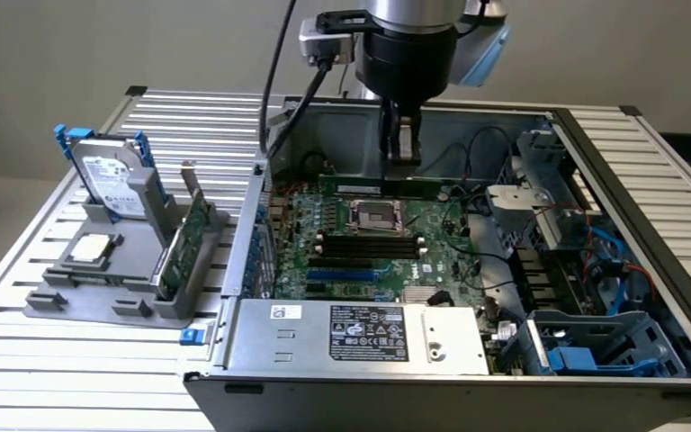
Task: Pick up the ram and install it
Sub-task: 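Pick up the ram and move it above insertion slot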
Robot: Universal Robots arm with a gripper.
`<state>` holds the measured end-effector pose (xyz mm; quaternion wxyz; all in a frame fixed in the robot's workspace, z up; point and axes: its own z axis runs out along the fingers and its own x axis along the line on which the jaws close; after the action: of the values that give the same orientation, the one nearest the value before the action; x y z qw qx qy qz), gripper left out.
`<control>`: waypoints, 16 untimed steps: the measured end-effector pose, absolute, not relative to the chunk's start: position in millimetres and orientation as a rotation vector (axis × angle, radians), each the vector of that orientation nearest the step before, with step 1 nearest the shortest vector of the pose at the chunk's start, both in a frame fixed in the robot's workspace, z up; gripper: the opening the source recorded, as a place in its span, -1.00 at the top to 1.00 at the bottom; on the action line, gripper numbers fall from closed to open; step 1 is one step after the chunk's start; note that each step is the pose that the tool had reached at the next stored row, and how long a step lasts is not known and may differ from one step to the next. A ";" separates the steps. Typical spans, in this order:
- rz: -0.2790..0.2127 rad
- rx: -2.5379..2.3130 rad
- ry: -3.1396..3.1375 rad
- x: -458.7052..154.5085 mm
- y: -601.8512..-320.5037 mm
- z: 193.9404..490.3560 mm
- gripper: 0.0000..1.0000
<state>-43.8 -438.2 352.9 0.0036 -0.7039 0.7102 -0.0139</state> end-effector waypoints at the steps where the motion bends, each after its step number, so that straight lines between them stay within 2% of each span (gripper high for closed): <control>1: -0.044 -2.207 2.224 -42.7 -437.7 351.8 0.72; 16: -0.029 -2.215 2.200 -33.9 -418.5 333.6 0.72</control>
<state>-33.9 -418.5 333.6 0.0096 -0.7094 0.7047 -0.0093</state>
